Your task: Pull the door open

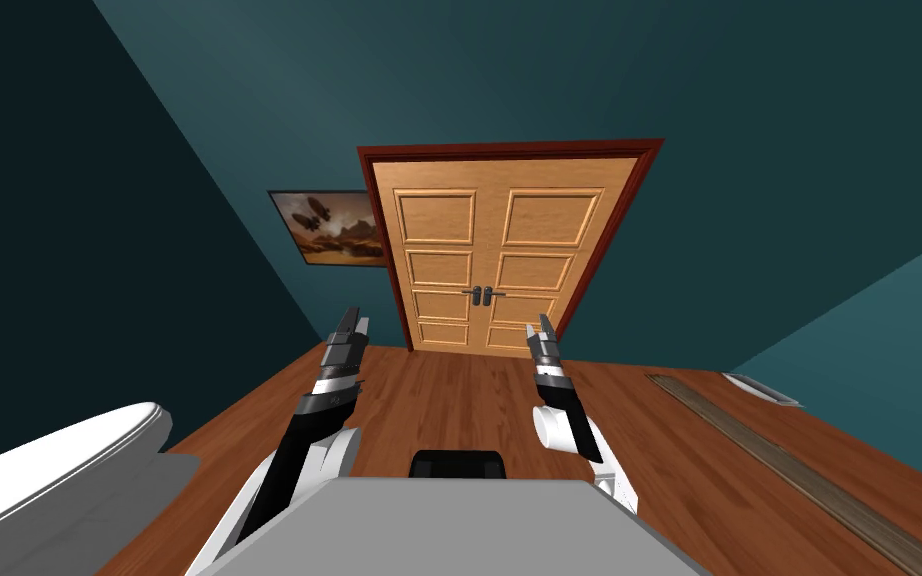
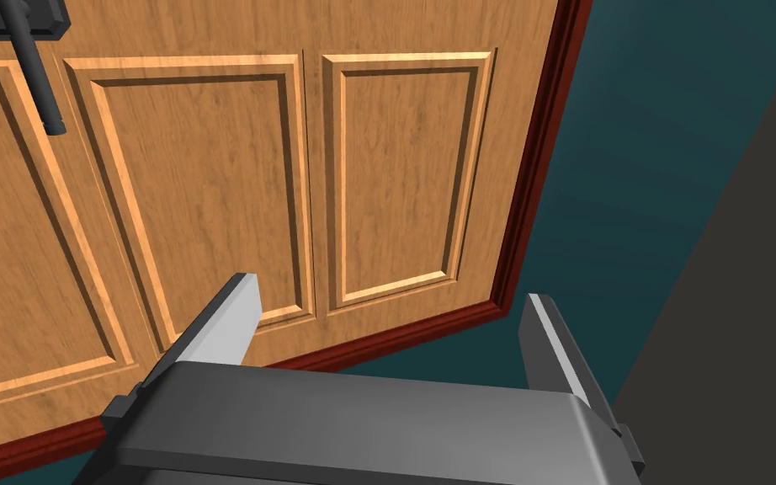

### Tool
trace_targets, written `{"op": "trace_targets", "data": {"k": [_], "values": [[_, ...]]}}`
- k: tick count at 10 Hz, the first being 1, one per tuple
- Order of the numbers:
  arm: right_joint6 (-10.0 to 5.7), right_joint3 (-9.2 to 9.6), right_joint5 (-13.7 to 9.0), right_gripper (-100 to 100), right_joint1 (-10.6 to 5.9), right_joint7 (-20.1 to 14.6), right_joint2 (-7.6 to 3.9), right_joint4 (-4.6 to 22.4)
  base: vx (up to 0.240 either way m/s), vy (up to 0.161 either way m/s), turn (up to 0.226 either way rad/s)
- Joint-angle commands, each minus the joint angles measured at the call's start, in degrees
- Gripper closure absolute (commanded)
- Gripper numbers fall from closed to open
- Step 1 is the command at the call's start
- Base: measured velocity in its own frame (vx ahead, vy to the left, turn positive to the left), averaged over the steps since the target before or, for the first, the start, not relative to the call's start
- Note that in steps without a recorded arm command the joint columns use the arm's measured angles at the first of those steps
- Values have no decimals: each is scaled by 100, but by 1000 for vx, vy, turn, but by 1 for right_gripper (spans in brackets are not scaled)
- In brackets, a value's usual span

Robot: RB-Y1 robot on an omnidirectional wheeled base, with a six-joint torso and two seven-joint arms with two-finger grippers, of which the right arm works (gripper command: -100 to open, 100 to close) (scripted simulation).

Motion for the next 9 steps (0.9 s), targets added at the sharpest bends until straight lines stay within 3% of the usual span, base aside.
{"op": "trace_targets", "data": {"k": [1, 3, 4, 9], "values": [[24, -35, -14, -100, -105, -8, -48, 223, 92, -6, 44], [61, -87, -35, -100, -253, -21, -110, 508, 105, -17, 32], [61, -87, -35, -100, -253, -21, -110, 508, 61, -3, 15], [161, -225, -90, -100, -647, -54, -255, 1269, 83, -9, 34]]}}
